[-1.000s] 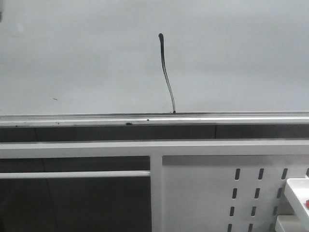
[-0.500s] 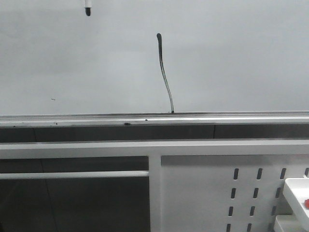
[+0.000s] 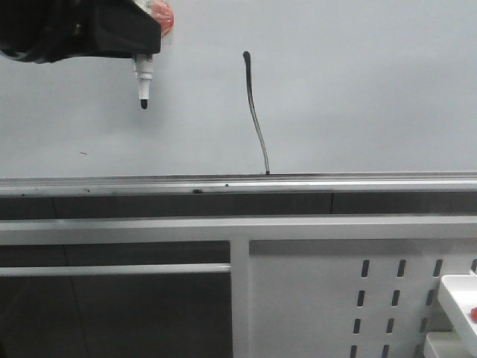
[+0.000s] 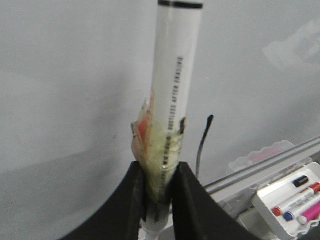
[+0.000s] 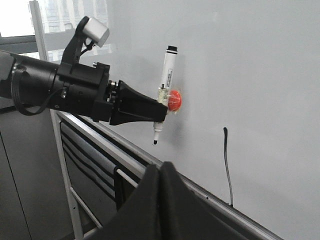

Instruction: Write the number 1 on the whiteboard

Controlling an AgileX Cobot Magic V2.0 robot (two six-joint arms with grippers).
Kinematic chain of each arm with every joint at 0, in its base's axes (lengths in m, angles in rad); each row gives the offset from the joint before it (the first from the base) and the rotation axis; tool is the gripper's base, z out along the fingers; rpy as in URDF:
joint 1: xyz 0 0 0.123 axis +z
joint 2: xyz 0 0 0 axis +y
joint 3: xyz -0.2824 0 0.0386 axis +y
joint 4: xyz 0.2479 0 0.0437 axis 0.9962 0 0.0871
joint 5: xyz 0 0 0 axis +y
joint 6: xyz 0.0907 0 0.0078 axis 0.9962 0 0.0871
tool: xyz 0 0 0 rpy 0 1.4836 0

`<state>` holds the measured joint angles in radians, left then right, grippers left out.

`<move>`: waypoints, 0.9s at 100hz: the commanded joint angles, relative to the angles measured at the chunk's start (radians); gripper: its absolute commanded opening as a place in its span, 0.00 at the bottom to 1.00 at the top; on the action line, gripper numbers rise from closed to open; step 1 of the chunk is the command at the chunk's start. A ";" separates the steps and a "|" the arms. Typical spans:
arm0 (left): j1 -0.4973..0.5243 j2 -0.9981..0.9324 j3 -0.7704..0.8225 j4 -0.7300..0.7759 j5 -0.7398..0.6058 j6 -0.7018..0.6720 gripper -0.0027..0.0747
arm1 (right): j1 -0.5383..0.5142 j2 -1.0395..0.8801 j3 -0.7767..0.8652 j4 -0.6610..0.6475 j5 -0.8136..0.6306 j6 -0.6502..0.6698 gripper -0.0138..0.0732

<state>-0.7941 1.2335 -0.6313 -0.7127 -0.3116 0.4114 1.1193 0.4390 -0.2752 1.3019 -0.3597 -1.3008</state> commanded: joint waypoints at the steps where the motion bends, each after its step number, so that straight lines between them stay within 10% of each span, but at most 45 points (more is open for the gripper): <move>1: 0.003 0.016 -0.028 0.003 -0.148 -0.009 0.01 | -0.005 -0.002 -0.026 -0.010 -0.034 -0.022 0.10; 69: 0.017 0.119 -0.061 0.001 -0.200 -0.009 0.01 | -0.005 -0.002 -0.026 -0.003 -0.056 -0.022 0.10; 90: 0.017 0.119 -0.061 0.001 -0.209 -0.009 0.24 | -0.005 -0.002 -0.026 -0.003 -0.056 -0.022 0.10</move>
<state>-0.7859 1.3693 -0.6531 -0.7034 -0.4011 0.4107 1.1193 0.4390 -0.2744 1.3274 -0.3892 -1.3124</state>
